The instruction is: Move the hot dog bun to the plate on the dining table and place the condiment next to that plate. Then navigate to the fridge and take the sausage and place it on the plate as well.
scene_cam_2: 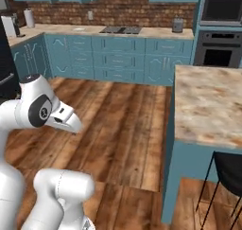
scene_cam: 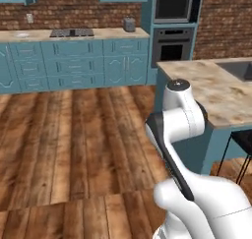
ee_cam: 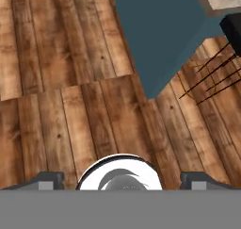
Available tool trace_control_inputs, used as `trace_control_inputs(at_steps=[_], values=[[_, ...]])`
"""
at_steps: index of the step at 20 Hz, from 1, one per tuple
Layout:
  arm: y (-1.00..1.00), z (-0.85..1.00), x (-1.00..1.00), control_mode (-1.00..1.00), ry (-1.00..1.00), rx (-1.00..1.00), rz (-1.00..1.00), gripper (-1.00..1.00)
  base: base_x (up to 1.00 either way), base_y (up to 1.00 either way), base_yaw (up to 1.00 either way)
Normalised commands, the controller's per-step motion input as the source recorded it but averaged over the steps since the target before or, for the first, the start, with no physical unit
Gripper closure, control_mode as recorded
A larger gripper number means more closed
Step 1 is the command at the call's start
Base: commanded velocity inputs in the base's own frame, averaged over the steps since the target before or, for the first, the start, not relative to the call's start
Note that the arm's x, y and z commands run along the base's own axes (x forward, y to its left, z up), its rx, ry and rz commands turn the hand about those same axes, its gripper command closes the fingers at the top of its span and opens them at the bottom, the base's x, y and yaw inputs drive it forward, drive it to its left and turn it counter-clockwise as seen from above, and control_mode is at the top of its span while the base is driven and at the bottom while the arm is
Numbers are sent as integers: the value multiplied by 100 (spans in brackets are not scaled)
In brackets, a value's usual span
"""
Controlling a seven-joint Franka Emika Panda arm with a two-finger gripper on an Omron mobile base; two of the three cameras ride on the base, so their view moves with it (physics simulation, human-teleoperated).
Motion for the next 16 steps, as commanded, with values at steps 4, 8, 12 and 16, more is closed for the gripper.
trace_control_inputs(at_steps=[4, 8, 12, 16], values=[[0, 0, 0, 100, 0, 0, 0, -100, 100, 76, -4], [0, 0, 0, 100, 0, 0, 0, -100, 100, 73, -4], [0, 0, 0, 100, 0, 0, 0, -100, 100, 61, -3], [0, 0, 0, 100, 0, 0, 0, -100, 100, 54, -1]])
